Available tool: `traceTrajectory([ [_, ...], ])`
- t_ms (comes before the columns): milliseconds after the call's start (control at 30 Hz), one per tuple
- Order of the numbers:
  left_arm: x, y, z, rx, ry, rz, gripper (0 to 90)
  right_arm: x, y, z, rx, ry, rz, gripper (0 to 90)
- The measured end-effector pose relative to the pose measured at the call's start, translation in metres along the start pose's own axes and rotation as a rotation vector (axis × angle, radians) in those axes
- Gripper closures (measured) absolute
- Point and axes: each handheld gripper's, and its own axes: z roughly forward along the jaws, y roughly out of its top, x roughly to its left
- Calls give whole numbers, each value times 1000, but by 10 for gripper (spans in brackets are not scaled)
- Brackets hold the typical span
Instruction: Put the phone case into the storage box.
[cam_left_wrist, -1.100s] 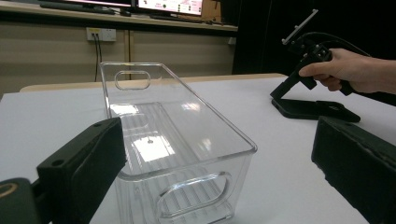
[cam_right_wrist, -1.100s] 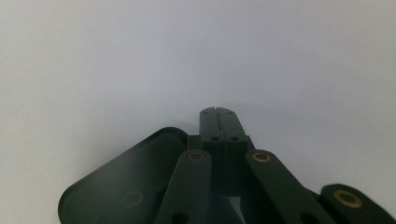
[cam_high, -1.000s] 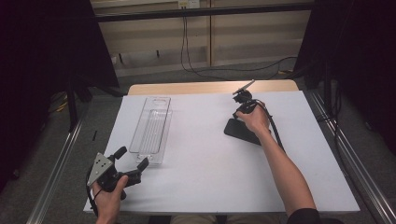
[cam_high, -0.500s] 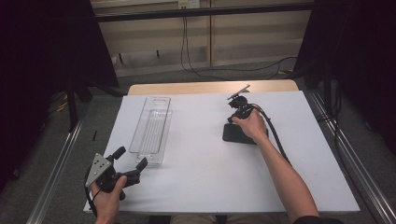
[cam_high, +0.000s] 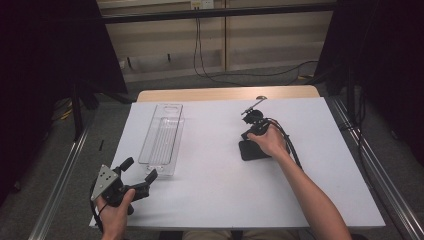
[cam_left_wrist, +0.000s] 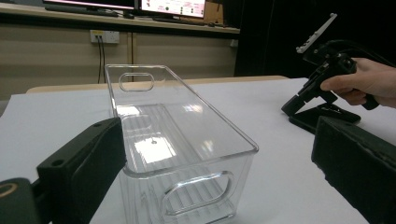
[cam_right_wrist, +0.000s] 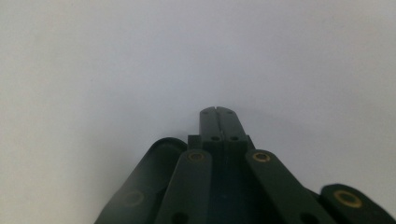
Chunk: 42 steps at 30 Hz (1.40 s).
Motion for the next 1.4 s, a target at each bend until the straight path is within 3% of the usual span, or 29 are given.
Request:
traceTrajectory([
  [167,0,0,1,1,2,0,30,6,-8,-4,2,1,-23,900],
  [333,0,0,0,2,3,2,30,12,-15,-8,9,12,-9,900],
  [500,0,0,0,3,8,1,30,18,-22,-12,8,7,-35,900],
  [667,-1,0,1,1,3,-1,30,27,-32,-17,9,31,-45,900],
  [867,0,-1,1,13,5,8,30,25,-44,-21,-13,68,-33,900],
  [1400,-1,-1,3,15,-4,10,30,34,-66,-35,2,78,-42,900],
])
